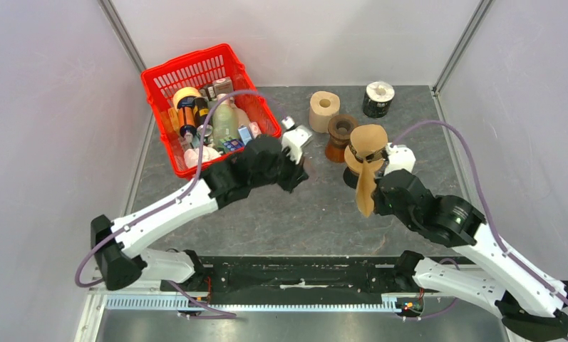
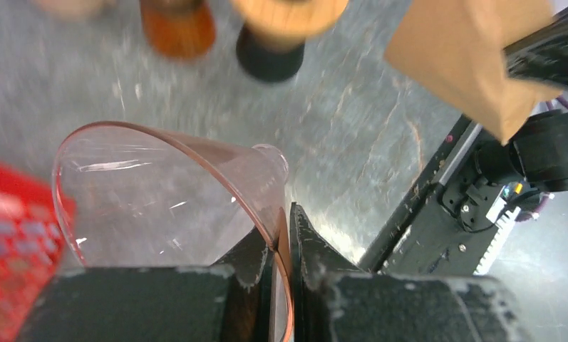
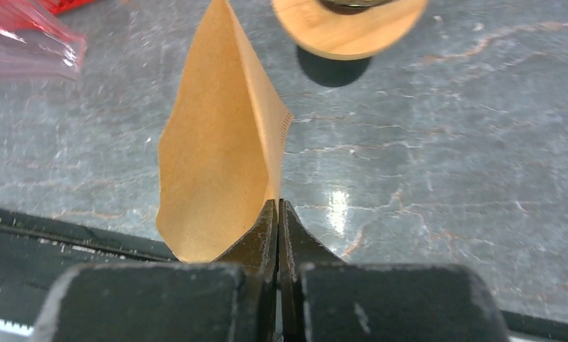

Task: Place the coffee filter in the dripper
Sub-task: Pick up the coffee dripper from the center of the board, then place the coffee dripper in the dripper holder.

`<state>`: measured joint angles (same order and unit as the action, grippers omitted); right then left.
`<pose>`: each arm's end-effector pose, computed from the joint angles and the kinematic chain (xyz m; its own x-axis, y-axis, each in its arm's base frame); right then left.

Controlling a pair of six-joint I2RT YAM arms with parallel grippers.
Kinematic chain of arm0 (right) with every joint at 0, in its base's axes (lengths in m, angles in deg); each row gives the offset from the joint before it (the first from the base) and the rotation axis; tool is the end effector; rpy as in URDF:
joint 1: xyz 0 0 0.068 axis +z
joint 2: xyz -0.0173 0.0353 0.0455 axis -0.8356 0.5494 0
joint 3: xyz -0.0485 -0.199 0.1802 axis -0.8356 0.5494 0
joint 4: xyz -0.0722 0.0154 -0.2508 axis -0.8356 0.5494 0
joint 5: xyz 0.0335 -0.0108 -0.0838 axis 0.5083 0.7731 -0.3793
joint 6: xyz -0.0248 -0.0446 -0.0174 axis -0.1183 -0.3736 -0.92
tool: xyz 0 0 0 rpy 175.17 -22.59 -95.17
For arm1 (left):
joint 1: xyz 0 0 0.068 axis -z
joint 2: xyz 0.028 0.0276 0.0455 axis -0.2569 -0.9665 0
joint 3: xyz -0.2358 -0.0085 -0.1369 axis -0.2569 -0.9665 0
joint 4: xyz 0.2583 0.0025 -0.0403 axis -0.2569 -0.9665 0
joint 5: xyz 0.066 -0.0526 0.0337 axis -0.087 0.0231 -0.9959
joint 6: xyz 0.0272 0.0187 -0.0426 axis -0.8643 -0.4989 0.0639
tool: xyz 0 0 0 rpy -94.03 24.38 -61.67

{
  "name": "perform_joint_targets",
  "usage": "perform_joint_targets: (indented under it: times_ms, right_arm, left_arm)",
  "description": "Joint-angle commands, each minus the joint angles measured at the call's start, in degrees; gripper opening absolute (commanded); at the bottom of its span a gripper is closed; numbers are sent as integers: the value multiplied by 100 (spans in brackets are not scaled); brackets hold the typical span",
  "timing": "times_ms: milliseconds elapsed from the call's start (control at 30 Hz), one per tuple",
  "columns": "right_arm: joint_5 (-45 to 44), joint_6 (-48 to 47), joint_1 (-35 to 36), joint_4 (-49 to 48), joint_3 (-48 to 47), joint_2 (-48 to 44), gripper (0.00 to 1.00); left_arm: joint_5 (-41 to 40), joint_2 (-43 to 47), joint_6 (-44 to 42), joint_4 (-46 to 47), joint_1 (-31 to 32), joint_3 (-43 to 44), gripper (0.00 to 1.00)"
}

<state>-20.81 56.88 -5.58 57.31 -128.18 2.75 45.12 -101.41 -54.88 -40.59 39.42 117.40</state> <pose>0.0953 0.0923 0.3526 -0.6271 -0.0480 -0.7774 -0.1958 0.9758 0.0976 0.1608 -0.2243 0.3373 -0.4824 0.2473 -0.8403 0.7182 0.6609 -0.2178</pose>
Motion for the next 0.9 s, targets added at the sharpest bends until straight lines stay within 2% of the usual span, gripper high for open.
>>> perform_joint_targets:
  times_ms: [0,67,167,300,533,733,867]
  right_arm:
    - [-867,669,-30,603,-303,-301,0]
    - [-870,705,-29,596,-295,-379,0]
    - [-833,699,-29,583,-278,-389,0]
    - [-865,574,-30,468,-252,-395,0]
    - [-932,438,-25,413,-268,-378,0]
    - [-1062,427,-29,405,-231,-402,0]
    - [-989,337,-31,406,-252,-344,0]
  left_arm:
    - [769,-936,-2495,-698,-21,1814,2]
    - [865,-1478,-3373,-1029,-25,2549,2]
    - [594,-2342,-4476,-1718,-26,3775,2]
    - [46,-3265,-5940,-2071,-81,4711,2]
    - [784,-4681,-7169,-2608,-574,6592,2]
    - [1488,-5050,-7741,-2525,-832,6834,2]
    - [1645,-5316,-7751,-1976,-886,6833,2]
